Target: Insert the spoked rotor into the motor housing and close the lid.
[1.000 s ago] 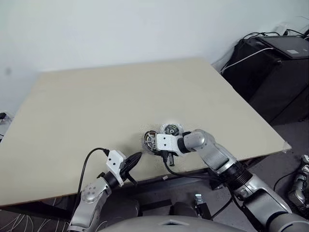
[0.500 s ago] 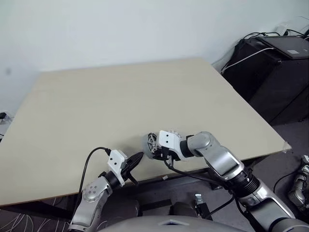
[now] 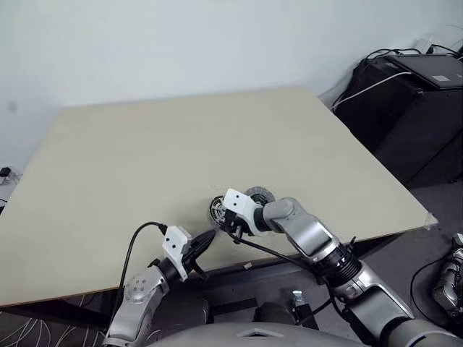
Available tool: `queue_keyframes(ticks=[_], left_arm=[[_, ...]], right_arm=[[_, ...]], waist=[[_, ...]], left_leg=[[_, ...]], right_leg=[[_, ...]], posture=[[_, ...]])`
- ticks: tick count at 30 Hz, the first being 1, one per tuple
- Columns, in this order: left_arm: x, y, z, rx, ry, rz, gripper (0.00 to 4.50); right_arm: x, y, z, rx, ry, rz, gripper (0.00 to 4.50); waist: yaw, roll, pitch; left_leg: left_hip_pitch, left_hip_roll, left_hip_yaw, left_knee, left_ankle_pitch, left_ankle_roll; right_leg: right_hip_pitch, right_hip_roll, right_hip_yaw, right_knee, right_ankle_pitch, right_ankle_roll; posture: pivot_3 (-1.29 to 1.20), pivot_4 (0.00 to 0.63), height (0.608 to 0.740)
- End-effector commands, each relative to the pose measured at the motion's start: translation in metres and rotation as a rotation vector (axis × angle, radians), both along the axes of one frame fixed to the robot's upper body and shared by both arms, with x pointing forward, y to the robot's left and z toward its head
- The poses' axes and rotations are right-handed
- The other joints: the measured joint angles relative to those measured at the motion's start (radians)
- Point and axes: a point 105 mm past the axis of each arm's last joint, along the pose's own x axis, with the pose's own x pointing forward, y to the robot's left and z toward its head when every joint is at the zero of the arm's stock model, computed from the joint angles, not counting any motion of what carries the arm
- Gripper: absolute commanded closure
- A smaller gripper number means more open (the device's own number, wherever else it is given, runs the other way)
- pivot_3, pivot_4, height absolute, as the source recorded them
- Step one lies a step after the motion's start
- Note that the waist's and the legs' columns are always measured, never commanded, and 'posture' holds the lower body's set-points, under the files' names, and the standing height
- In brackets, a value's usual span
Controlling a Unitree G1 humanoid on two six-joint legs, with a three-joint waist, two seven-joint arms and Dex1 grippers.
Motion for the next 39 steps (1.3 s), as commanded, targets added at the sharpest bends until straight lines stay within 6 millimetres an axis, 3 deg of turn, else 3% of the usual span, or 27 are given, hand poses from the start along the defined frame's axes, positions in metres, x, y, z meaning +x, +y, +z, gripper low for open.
queue_keyframes(ticks=[1, 5, 15, 20, 26, 29, 32, 37, 39], left_arm=[[0.005, -0.001, 0.014, -0.020, -0.052, 0.004, 4.50], [0.004, -0.002, 0.014, -0.022, -0.050, 0.002, 4.50], [0.006, -0.002, 0.014, -0.022, -0.051, -0.002, 4.50], [0.006, -0.002, 0.013, -0.023, -0.050, -0.008, 4.50], [0.004, -0.004, 0.014, -0.026, -0.049, -0.020, 4.50], [0.004, -0.003, 0.014, -0.025, -0.049, -0.024, 4.50], [0.004, -0.002, 0.015, -0.017, -0.056, -0.026, 4.50], [0.004, 0.003, 0.018, 0.008, -0.081, -0.021, 4.50], [0.004, 0.005, 0.018, 0.018, -0.087, -0.019, 4.50]], right_arm=[[0.014, 0.001, 0.011, 0.010, -0.049, -0.053, 4.40], [0.017, 0.006, 0.013, 0.037, -0.041, -0.090, 4.40], [0.018, 0.023, 0.027, 0.151, -0.029, -0.129, 1.15], [0.019, 0.035, 0.046, 0.278, -0.017, -0.146, 1.15], [0.029, 0.046, 0.083, 0.529, 0.009, -0.244, 1.15], [0.036, 0.045, 0.099, 0.624, -0.003, -0.307, 1.78], [0.045, 0.036, 0.110, 0.658, -0.084, -0.357, 2.74], [0.060, -0.001, 0.112, 0.547, -0.361, -0.423, 4.42], [0.064, -0.019, 0.108, 0.470, -0.474, -0.444, 4.47]], waist=[[0.000, 0.000, 0.000], [-0.004, 0.000, 0.000], [-0.009, 0.001, -0.001], [-0.014, 0.001, -0.001], [-0.017, 0.002, -0.001], [-0.017, 0.002, -0.001], [-0.017, 0.003, -0.001], [-0.018, 0.004, -0.001], [-0.018, 0.004, -0.001]], left_leg=[[0.000, 0.000, 0.000, 0.000, 0.000, 0.000], [0.000, 0.000, 0.000, 0.000, 0.000, -0.001], [0.000, 0.001, 0.000, -0.001, 0.000, -0.001], [0.000, 0.001, 0.000, -0.001, 0.000, -0.001], [0.000, 0.001, 0.000, -0.001, 0.000, -0.001], [0.000, 0.001, 0.000, -0.001, 0.000, -0.001], [0.000, 0.001, 0.000, -0.001, 0.000, -0.001], [0.000, 0.001, 0.000, -0.001, 0.000, -0.001], [0.000, 0.001, 0.000, -0.001, 0.000, -0.001]], right_leg=[[0.000, 0.000, 0.000, 0.000, 0.000, 0.000], [0.000, 0.000, 0.000, 0.001, 0.000, 0.000], [-0.001, 0.001, 0.000, 0.001, 0.000, 0.000], [-0.001, 0.001, 0.000, 0.001, 0.000, 0.000], [-0.001, 0.002, 0.000, 0.001, 0.000, 0.000], [-0.001, 0.002, 0.000, 0.001, 0.000, 0.000], [-0.001, 0.002, 0.001, 0.001, 0.000, 0.000], [-0.001, 0.002, 0.001, 0.001, 0.000, 0.000], [-0.001, 0.001, 0.001, 0.001, 0.000, 0.000]], posture=[[0.00, 0.000, 0.740], [0.00, 0.000, 0.740], [0.00, 0.000, 0.740], [0.00, 0.000, 0.740], [0.00, 0.000, 0.740], [0.00, 0.000, 0.740], [0.00, 0.000, 0.740], [0.00, 0.000, 0.740], [0.00, 0.000, 0.740]])
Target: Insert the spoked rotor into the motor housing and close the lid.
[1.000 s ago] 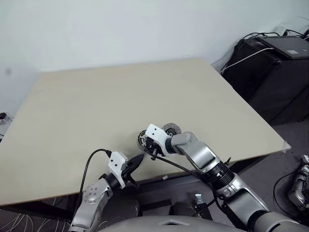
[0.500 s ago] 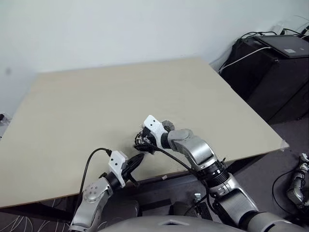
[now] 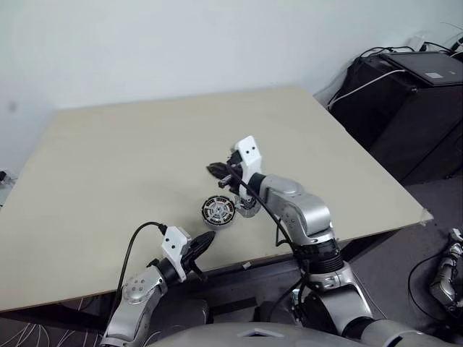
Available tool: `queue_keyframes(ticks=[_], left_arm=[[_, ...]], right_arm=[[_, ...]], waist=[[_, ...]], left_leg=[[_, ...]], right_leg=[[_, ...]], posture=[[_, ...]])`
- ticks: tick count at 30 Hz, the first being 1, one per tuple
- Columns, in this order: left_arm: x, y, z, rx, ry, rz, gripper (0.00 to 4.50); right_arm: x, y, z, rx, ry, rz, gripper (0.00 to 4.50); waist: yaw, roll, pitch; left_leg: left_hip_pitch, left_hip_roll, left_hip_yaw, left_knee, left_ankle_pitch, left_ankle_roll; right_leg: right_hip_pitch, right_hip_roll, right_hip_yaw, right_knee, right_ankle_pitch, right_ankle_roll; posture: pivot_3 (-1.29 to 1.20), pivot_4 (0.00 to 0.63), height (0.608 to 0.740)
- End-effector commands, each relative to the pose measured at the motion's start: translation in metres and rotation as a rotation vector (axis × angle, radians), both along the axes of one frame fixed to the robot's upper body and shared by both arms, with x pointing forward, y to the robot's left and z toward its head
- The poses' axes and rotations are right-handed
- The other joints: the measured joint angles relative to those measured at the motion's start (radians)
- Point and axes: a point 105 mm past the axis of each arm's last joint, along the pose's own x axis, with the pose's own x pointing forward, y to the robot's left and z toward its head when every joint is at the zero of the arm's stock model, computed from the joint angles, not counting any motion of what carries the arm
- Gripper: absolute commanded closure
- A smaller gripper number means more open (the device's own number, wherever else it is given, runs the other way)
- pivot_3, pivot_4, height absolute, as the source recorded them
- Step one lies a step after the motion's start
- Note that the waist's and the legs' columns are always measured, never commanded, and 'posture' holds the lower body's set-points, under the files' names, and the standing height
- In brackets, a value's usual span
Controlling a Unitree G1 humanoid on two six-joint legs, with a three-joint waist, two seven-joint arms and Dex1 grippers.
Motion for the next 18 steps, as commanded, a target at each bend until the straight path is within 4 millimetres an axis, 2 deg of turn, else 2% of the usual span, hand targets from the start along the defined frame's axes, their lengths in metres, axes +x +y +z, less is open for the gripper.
queue_keyframes(ticks=[1, 3, 6, 10, 14, 18], left_arm=[[0.004, 0.004, 0.017, 0.000, -0.079, 0.005, 4.50], [0.004, 0.005, 0.017, 0.008, -0.082, 0.006, 4.50], [0.003, 0.007, 0.017, 0.017, -0.090, 0.009, 4.50], [0.004, 0.010, 0.019, 0.025, -0.108, 0.016, 4.50], [0.005, 0.013, 0.021, 0.030, -0.128, 0.027, 4.50], [0.006, 0.014, 0.022, 0.035, -0.144, 0.029, 4.50]], right_arm=[[0.006, -0.025, 0.008, -0.118, -0.191, -0.089, 4.47], [0.007, -0.048, -0.007, -0.228, -0.219, -0.147, 4.47], [0.006, -0.076, -0.026, -0.296, -0.189, -0.240, 4.47], [-0.010, -0.107, -0.060, -0.407, -0.147, -0.284, 4.47], [-0.030, -0.113, -0.083, -0.421, -0.078, -0.260, 4.47], [-0.040, -0.106, -0.091, -0.373, -0.040, -0.255, 4.47]], waist=[[-0.001, 0.000, 0.000], [-0.001, 0.000, 0.000], [0.001, 0.000, 0.000], [0.004, 0.000, 0.000], [0.005, 0.000, 0.000], [0.003, 0.000, 0.000]], left_leg=[[0.000, 0.000, 0.000, 0.000, 0.000, 0.000], [0.000, 0.000, 0.000, 0.000, 0.000, 0.000], [0.000, 0.000, 0.001, 0.000, 0.001, 0.001], [0.000, 0.000, 0.001, 0.000, 0.001, 0.002], [0.001, 0.000, 0.001, 0.000, 0.002, 0.003], [0.002, 0.002, 0.001, 0.000, 0.002, 0.003]], right_leg=[[0.000, 0.000, 0.000, 0.000, 0.000, 0.000], [0.000, 0.000, 0.000, 0.000, 0.000, 0.000], [0.000, 0.000, 0.000, 0.000, 0.000, -0.001], [0.000, -0.001, 0.001, 0.000, -0.001, -0.001], [0.001, -0.001, 0.001, 0.000, -0.001, 0.000], [0.002, 0.000, 0.002, 0.000, -0.004, 0.004]], posture=[[0.00, 0.000, 0.740], [0.00, 0.000, 0.740], [0.00, 0.000, 0.740], [0.00, 0.000, 0.740], [0.00, 0.000, 0.740], [0.00, 0.000, 0.740]])
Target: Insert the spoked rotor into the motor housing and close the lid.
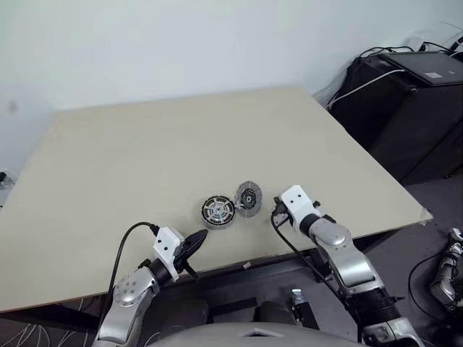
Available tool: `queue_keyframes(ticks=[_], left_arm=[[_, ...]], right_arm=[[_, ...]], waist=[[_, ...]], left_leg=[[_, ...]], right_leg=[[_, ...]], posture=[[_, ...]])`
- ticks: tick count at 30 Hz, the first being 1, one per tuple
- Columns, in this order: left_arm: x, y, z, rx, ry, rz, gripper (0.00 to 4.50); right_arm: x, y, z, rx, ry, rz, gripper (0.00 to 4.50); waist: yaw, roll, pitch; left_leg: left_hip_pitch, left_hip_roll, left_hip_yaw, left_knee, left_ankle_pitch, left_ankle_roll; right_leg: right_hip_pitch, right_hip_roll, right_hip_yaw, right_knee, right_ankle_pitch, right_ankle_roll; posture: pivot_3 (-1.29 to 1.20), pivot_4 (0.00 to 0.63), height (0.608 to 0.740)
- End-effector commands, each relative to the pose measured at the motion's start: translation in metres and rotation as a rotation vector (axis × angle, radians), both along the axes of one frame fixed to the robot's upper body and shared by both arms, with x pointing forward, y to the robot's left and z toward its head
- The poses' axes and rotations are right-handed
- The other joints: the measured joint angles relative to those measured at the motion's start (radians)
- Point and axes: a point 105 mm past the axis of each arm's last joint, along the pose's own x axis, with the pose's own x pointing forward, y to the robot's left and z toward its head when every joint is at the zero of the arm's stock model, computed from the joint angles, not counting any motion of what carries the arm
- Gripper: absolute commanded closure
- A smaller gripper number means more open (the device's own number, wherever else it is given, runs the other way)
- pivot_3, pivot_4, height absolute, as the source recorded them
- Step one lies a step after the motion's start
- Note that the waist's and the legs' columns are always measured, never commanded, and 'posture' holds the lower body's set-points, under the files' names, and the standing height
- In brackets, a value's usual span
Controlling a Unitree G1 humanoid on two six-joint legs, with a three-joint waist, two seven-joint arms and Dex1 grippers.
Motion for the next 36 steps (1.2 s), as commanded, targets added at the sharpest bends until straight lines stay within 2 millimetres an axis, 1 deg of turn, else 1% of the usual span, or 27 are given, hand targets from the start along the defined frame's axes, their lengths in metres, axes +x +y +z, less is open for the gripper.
queue_keyframes(ticks=[1, 4, 9, 13, 15, 18, 26, 31, 36], left_arm=[[0.004, 0.000, 0.016, -0.001, -0.079, -0.006, 4.50], [0.004, 0.001, 0.016, 0.002, -0.079, -0.007, 4.50], [0.003, 0.002, 0.015, 0.003, -0.072, -0.007, 4.50], [0.001, 0.002, 0.013, 0.003, -0.060, -0.001, 4.50], [0.001, 0.002, 0.012, 0.003, -0.056, 0.000, 4.50], [0.001, 0.002, 0.012, 0.003, -0.054, 0.005, 4.50], [0.002, 0.004, 0.011, 0.008, -0.050, 0.015, 4.50], [0.004, 0.003, 0.011, 0.008, -0.049, 0.010, 4.50], [0.004, 0.003, 0.011, 0.010, -0.048, 0.005, 4.50]], right_arm=[[0.003, 0.014, 0.019, 0.078, -0.072, 0.027, 4.47], [0.003, 0.028, 0.028, 0.190, -0.101, 0.028, 4.47], [0.000, 0.057, 0.052, 0.400, -0.146, 0.089, 4.47], [-0.003, 0.074, 0.064, 0.493, -0.148, 0.162, 4.47], [-0.005, 0.080, 0.067, 0.511, -0.142, 0.195, 4.47], [-0.005, 0.087, 0.066, 0.510, -0.119, 0.229, 4.47], [-0.002, 0.096, 0.050, 0.497, -0.061, 0.238, 4.47], [0.003, 0.112, 0.039, 0.482, -0.030, 0.265, 4.47], [0.008, 0.128, 0.037, 0.476, -0.025, 0.297, 4.47]], waist=[[0.000, 0.000, 0.000], [0.002, 0.000, 0.000], [0.002, 0.000, 0.000], [0.002, 0.000, 0.000], [0.002, 0.000, 0.000], [0.001, 0.000, 0.000], [0.002, 0.000, 0.000], [0.000, 0.000, 0.000], [0.001, 0.000, 0.000]], left_leg=[[0.001, 0.000, 0.000, 0.000, 0.000, -0.001], [0.001, 0.000, 0.000, 0.000, -0.001, -0.002], [0.001, 0.000, 0.000, 0.000, -0.001, -0.002], [0.001, 0.000, 0.000, 0.000, -0.001, -0.002], [0.001, 0.000, 0.000, 0.000, -0.001, -0.002], [0.002, 0.000, 0.000, 0.000, -0.002, -0.002], [0.002, 0.000, 0.000, 0.000, -0.001, -0.002], [0.005, 0.001, 0.000, -0.001, -0.002, -0.003], [0.005, 0.000, 0.000, 0.000, -0.002, -0.003]], right_leg=[[0.001, 0.000, 0.000, 0.000, 0.000, 0.000], [0.002, 0.000, 0.000, 0.000, 0.000, 0.000], [0.002, 0.000, 0.000, 0.000, 0.000, 0.000], [0.001, 0.000, 0.000, 0.000, 0.000, 0.000], [0.001, 0.001, 0.000, 0.000, 0.000, 0.000], [0.002, 0.001, 0.000, 0.000, 0.000, 0.000], [0.002, 0.001, 0.000, 0.000, 0.000, 0.000], [0.003, 0.001, 0.000, 0.001, -0.001, 0.000], [0.004, 0.001, 0.000, 0.001, -0.001, -0.001]], posture=[[0.00, 0.000, 0.740], [0.00, 0.000, 0.740], [0.00, 0.000, 0.740], [0.00, 0.000, 0.740], [0.00, 0.000, 0.740], [0.00, 0.000, 0.740], [0.00, 0.000, 0.740], [0.00, 0.000, 0.740], [0.00, 0.000, 0.740]])
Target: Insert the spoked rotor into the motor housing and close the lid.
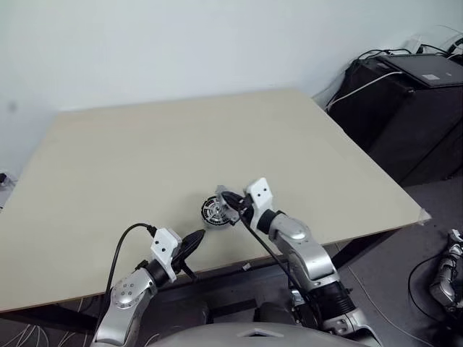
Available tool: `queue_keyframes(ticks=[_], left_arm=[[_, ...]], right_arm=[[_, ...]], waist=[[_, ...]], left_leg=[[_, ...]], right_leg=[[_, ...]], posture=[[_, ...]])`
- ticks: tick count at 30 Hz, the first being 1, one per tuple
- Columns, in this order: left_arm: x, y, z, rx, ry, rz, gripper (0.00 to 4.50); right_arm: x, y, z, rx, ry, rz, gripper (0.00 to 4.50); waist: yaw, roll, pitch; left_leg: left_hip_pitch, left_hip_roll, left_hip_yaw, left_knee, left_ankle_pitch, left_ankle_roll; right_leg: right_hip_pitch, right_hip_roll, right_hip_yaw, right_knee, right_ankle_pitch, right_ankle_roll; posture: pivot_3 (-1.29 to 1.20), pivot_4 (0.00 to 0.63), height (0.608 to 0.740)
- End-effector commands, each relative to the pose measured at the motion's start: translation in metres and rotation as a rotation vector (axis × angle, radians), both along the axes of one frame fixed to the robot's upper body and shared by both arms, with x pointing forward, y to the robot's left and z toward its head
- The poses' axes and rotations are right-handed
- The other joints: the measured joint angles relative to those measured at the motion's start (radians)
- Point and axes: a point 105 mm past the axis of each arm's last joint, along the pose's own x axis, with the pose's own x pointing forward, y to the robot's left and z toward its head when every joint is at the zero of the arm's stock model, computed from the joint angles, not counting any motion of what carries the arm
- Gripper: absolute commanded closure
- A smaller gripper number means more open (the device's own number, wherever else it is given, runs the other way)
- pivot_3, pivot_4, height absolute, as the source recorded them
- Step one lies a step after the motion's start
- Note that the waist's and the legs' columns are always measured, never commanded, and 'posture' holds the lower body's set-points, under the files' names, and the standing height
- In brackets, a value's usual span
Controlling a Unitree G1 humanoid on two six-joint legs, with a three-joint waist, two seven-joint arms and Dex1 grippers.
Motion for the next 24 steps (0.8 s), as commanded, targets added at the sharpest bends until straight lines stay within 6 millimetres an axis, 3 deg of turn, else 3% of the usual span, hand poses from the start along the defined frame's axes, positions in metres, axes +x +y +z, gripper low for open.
queue_keyframes(ticks=[1, 13, 24], left_arm=[[0.005, -0.001, 0.012, -0.006, -0.051, -0.010, 4.50], [0.002, -0.002, 0.012, -0.013, -0.044, 0.000, 4.50], [0.001, -0.004, 0.013, -0.014, -0.046, -0.007, 4.50]], right_arm=[[0.008, 0.010, 0.012, 0.013, -0.052, 0.017, 4.47], [0.006, 0.037, -0.008, -0.041, -0.002, 0.102, 4.47], [0.014, 0.044, -0.022, -0.085, 0.030, 0.087, 4.47]], waist=[[-0.001, 0.000, 0.000], [-0.009, 0.000, 0.000], [-0.015, 0.001, 0.000]], left_leg=[[0.000, 0.000, 0.000, 0.000, 0.000, 0.000], [0.000, 0.001, 0.000, -0.002, 0.000, 0.000], [0.001, 0.001, 0.000, -0.002, 0.000, 0.000]], right_leg=[[0.000, 0.000, 0.000, 0.000, 0.000, 0.000], [-0.001, 0.002, 0.001, 0.000, 0.002, -0.005], [-0.001, 0.003, 0.002, 0.001, 0.002, -0.005]], posture=[[0.00, 0.000, 0.740], [0.00, 0.000, 0.740], [0.00, 0.000, 0.740]])
